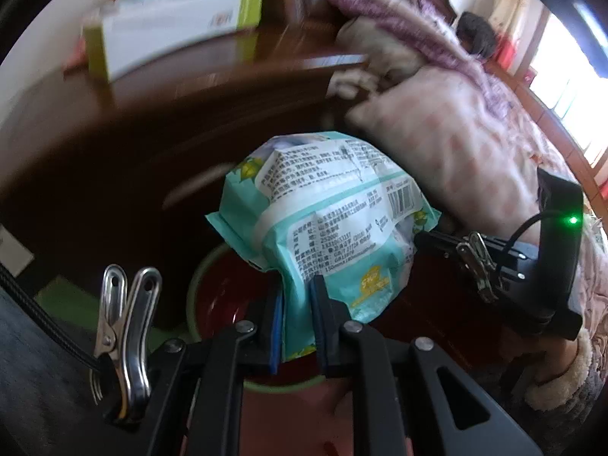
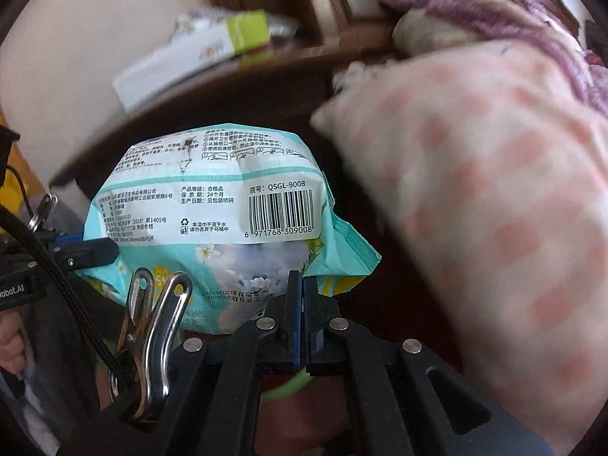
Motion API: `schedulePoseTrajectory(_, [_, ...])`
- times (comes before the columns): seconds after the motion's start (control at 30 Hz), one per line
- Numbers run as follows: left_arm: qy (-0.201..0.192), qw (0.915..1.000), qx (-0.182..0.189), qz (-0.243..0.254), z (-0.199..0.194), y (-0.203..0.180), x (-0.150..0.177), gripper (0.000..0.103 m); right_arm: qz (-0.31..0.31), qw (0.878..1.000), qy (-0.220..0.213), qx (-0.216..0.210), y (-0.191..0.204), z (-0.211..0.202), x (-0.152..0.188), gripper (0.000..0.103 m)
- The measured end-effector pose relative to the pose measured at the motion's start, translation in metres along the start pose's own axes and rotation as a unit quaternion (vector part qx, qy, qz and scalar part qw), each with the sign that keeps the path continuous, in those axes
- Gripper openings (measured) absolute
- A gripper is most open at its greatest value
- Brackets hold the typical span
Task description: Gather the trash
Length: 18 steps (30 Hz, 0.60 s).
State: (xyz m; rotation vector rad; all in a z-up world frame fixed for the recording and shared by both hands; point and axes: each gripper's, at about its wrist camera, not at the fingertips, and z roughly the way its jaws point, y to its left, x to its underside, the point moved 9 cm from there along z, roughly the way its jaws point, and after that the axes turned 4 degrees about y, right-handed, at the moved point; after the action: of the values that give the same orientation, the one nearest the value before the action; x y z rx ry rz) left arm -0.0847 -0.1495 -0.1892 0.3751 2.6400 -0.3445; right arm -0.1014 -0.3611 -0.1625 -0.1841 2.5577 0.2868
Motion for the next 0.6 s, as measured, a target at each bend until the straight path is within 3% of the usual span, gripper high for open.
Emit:
schedulePoseTrajectory(0.13, [0.05,0.9982,0.006,-0.031,0.031,0.021,0.016,0.014,-0.005,0.999,0.047,-0.001,0.005,0.029,0.018,0.001])
schedulePoseTrajectory(0.3, [0.095,0.9945,-0.013,-0.041,0.069,0.046,0.038,0.014,-0.014,0.994,0.111,-0.007,0.013,0.067,0.037,0.001])
schedulePoseTrajectory(0.6, [0.17,0.9829,-0.032,-0.063,0.124,0.077,0.067,0.015,-0.065,0.977,0.205,0.007,0.032,0.121,0.06,0.002])
